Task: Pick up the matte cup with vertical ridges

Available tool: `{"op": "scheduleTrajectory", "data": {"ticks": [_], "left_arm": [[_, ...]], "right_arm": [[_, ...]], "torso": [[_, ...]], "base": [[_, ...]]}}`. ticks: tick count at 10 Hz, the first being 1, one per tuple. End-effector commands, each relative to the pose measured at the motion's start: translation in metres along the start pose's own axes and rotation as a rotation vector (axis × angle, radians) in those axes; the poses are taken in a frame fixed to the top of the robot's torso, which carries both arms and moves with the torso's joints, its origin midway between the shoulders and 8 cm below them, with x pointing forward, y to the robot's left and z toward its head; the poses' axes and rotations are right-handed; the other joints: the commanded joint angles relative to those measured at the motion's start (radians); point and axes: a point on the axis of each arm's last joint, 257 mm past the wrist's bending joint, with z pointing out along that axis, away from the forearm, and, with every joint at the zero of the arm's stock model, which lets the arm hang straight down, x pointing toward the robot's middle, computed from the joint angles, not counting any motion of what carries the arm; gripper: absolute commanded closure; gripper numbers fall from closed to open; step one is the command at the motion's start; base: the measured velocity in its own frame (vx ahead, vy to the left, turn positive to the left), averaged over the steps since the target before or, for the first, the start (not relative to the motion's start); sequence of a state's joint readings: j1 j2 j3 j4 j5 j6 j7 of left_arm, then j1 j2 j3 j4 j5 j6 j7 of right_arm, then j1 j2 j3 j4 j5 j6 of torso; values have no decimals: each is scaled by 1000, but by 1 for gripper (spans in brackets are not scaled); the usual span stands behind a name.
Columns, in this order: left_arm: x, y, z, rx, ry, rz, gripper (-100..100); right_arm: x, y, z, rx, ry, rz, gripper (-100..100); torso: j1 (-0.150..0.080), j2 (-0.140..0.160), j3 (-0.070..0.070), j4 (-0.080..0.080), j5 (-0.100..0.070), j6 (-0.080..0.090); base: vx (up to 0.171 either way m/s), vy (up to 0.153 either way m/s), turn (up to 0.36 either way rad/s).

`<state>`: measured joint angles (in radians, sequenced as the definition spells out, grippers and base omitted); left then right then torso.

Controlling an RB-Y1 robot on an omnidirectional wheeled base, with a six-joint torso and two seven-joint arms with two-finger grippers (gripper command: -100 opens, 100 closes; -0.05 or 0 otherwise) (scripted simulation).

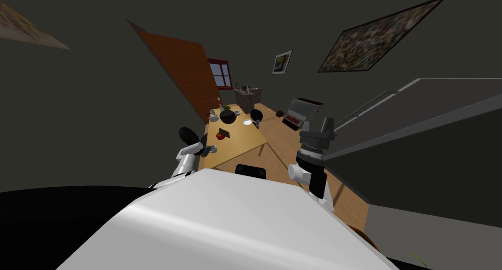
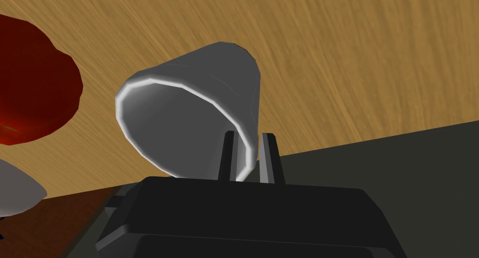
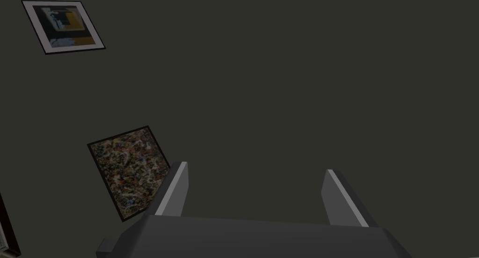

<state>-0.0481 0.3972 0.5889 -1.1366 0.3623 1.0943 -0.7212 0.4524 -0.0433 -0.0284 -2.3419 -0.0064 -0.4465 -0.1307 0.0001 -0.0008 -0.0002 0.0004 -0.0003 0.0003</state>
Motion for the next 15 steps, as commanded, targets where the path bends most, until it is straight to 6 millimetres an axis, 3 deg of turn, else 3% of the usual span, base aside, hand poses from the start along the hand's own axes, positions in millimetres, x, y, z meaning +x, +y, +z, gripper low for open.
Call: {"op": "scheduleTrajectory", "data": {"ticks": [1, 2, 3, 4, 15], "left_arm": [[0, 0, 0, 0, 0, 0, 100], [0, 0, 0, 0, 0, 0, 100], [0, 0, 0, 0, 0, 1, 0], [1, -10, -3, 3, -8, 0, 100], [15, -39, -11, -2, -26, -64, 100]], "right_arm": [[0, 0, 0, 0, 0, 0, 0], [0, 0, 0, 0, 0, 0, 0], [0, 0, 0, 0, 0, 0, 0], [0, 0, 0, 0, 0, 0, 0], [0, 0, 0, 0, 0, 0, 0]], "torso": [[0, 0, 0, 0, 0, 0], [0, 0, 0, 0, 0, 0], [0, 0, 0, 0, 0, 0], [0, 0, 0, 0, 0, 0], [2, 5, 3, 1, 0, -1]], "base": [[0, 0, 0], [0, 0, 0], [0, 0, 0], [-50, 49, -106], [-59, 44, -64]]}}
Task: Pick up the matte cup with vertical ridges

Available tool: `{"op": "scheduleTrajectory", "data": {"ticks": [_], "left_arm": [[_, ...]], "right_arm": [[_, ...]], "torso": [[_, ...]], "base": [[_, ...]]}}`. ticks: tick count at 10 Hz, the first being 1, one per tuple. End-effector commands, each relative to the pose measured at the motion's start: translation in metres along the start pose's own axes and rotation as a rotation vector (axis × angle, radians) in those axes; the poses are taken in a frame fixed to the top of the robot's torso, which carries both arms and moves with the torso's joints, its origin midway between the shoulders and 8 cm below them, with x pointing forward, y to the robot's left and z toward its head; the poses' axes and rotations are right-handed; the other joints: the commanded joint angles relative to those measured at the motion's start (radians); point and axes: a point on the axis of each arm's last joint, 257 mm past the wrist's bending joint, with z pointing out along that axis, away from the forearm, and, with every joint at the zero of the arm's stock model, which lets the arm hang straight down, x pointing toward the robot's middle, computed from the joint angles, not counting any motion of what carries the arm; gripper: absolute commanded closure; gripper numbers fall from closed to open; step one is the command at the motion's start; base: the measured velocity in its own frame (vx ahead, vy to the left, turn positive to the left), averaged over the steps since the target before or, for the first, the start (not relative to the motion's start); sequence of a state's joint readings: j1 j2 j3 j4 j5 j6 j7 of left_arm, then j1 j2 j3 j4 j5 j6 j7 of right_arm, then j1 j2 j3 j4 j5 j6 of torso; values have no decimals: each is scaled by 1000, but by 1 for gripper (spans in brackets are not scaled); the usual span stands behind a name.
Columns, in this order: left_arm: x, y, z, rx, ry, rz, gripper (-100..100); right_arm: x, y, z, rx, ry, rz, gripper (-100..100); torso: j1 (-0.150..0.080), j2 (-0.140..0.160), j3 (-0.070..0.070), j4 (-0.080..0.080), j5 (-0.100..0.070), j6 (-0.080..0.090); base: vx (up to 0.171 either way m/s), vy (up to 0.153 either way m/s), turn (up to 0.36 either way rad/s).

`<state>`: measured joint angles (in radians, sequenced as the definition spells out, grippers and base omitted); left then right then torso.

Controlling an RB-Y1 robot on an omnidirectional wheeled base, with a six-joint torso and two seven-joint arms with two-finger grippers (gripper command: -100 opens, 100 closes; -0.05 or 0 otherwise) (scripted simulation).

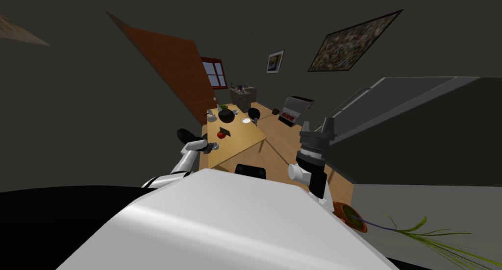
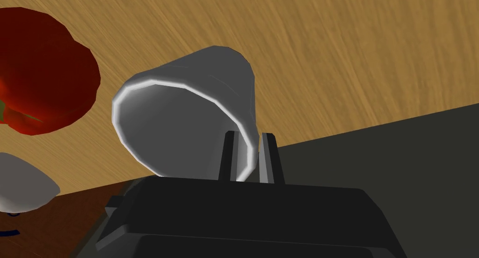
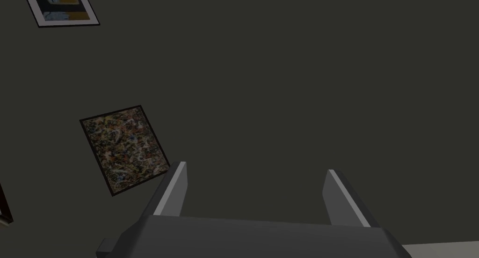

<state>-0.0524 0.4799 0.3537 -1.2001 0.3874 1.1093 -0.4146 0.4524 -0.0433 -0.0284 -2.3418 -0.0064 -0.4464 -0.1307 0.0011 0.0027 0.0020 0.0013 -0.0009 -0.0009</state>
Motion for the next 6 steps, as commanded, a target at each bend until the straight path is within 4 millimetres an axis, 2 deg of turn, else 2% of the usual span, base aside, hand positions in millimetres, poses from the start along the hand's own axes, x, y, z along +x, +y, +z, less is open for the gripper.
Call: {"op": "scheduleTrajectory", "data": {"ticks": [1, 6], "left_arm": [[5, -5, -2, -5, -4, 2, 100], [16, -12, -4, -13, -11, -39, 100]], "right_arm": [[0, 0, 0, 0, 0, 0, 0], [0, 0, 0, 0, 0, 0, 0]], "torso": [[0, 0, 0, 0, 0, 0], [1, 2, 1, 0, 0, 0]], "base": [[-57, 32, -83], [-67, 42, -74]]}}
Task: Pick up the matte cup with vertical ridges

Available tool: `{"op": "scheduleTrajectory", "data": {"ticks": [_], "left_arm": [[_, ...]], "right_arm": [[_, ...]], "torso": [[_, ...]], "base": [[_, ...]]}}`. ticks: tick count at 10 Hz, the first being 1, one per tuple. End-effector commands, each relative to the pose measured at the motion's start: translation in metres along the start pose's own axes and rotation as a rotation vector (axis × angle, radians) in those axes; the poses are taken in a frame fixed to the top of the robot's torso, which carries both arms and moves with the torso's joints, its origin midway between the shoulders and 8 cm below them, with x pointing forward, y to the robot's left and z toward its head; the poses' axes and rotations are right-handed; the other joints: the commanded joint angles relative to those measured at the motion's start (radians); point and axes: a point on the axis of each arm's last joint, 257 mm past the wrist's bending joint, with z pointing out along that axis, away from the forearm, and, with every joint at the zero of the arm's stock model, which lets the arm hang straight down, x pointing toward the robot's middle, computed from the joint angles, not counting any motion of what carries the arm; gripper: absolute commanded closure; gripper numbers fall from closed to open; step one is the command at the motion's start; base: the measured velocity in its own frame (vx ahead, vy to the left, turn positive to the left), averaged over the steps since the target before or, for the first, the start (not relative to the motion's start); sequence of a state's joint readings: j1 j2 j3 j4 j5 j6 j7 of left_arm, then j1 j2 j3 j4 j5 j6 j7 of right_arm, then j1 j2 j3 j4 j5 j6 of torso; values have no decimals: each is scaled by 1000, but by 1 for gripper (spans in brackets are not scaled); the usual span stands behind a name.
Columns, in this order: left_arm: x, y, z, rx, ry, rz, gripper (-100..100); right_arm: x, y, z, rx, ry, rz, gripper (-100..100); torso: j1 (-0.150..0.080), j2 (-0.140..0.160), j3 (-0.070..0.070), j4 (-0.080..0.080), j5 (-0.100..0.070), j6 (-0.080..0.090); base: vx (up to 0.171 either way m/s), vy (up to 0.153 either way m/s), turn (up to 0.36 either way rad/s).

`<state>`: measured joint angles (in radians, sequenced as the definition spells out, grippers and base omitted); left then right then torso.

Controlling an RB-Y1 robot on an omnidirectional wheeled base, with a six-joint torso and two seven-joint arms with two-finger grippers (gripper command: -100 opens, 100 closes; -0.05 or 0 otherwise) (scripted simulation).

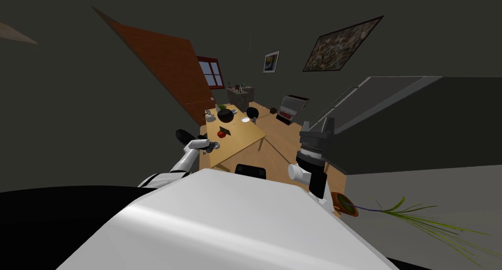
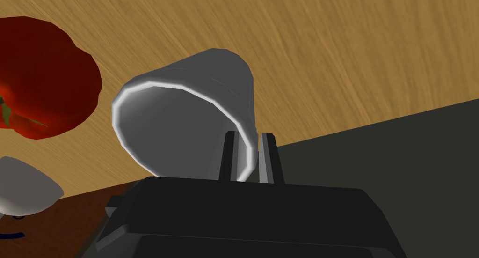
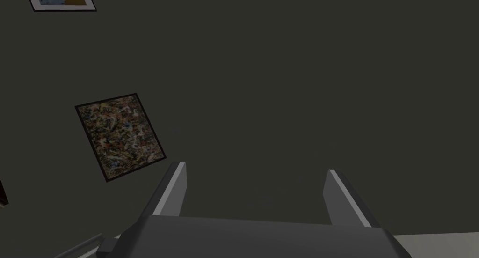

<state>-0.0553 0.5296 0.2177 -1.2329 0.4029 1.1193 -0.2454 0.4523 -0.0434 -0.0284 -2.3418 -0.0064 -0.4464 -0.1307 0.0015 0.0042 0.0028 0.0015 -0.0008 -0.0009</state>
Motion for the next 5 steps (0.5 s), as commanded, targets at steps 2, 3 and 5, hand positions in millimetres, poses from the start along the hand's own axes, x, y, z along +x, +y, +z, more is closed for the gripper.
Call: {"op": "scheduleTrajectory", "data": {"ticks": [2, 3, 5], "left_arm": [[8, -2, -1, -7, -4, -12, 100], [8, -2, -1, -7, -4, -40, 100], [14, -3, -2, -13, -7, -48, 100]], "right_arm": [[0, 0, 0, 0, 0, 0, 0], [0, 0, 0, 0, 0, 0, 0], [0, 0, 0, 0, 0, 0, 0]], "torso": [[-1, -2, -1, 0, 0, 0], [-1, -1, -1, 0, 0, 1], [0, 1, 0, 0, 0, 0]], "base": [[-43, 26, -54], [-64, 36, -64], [-78, 44, -74]]}}
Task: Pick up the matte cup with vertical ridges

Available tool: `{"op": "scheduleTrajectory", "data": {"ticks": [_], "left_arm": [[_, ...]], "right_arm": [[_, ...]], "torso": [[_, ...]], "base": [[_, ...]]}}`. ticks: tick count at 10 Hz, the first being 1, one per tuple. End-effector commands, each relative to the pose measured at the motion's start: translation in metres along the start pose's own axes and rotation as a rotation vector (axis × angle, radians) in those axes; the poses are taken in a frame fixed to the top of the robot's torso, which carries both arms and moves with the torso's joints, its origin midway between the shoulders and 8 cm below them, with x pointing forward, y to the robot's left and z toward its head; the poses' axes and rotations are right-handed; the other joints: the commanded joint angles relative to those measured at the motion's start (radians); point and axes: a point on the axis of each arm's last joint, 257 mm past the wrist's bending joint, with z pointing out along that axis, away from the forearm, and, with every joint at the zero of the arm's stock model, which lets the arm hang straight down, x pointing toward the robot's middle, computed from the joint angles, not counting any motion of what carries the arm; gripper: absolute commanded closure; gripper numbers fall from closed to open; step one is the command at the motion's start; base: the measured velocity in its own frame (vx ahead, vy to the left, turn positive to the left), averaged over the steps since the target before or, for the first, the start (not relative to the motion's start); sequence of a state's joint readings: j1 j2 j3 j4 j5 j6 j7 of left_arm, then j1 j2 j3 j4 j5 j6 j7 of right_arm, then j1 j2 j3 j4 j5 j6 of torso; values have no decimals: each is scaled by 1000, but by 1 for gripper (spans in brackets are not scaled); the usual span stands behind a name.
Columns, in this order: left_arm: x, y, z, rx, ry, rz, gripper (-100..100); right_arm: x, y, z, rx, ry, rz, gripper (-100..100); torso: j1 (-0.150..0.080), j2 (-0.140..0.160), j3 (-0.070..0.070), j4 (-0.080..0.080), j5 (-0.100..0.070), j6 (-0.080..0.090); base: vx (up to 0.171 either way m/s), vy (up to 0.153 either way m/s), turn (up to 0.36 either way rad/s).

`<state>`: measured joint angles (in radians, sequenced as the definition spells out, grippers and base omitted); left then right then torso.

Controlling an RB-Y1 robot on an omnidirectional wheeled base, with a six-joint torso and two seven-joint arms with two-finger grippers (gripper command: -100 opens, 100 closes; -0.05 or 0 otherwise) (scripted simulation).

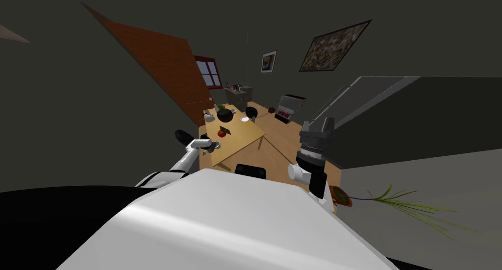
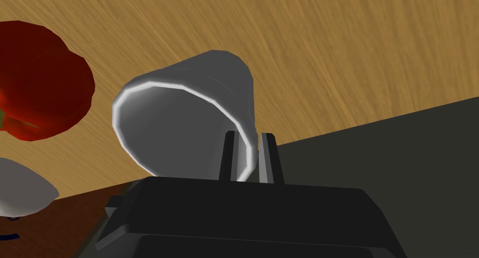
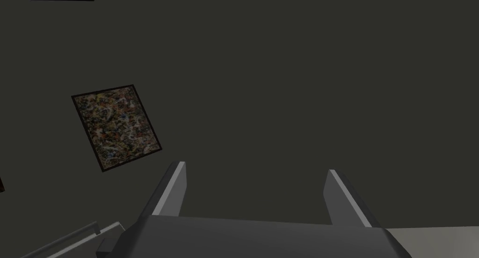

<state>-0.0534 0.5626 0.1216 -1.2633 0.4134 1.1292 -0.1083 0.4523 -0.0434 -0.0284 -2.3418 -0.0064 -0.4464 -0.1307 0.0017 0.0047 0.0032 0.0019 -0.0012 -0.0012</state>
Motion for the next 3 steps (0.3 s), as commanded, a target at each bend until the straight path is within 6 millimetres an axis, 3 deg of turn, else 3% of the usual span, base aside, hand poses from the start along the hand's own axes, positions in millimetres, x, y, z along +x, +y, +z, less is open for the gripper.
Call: {"op": "scheduleTrajectory", "data": {"ticks": [1, 2, 3], "left_arm": [[1, 0, 0, -1, -1, -20, 100], [1, 0, 0, -2, 0, -13, 100], [1, 0, 0, -2, -1, -16, 0]], "right_arm": [[0, 0, 0, 0, 0, 0, 0], [0, 0, 0, 0, 0, 0, 0], [0, 0, 0, 0, 0, 0, 0]], "torso": [[0, 0, 0, 0, 0, 0], [-1, -2, -1, 0, 0, 0], [-2, -4, -2, -1, 0, 0]], "base": [[-24, 24, 10], [-5, 7, 6], [0, 0, 0]]}}
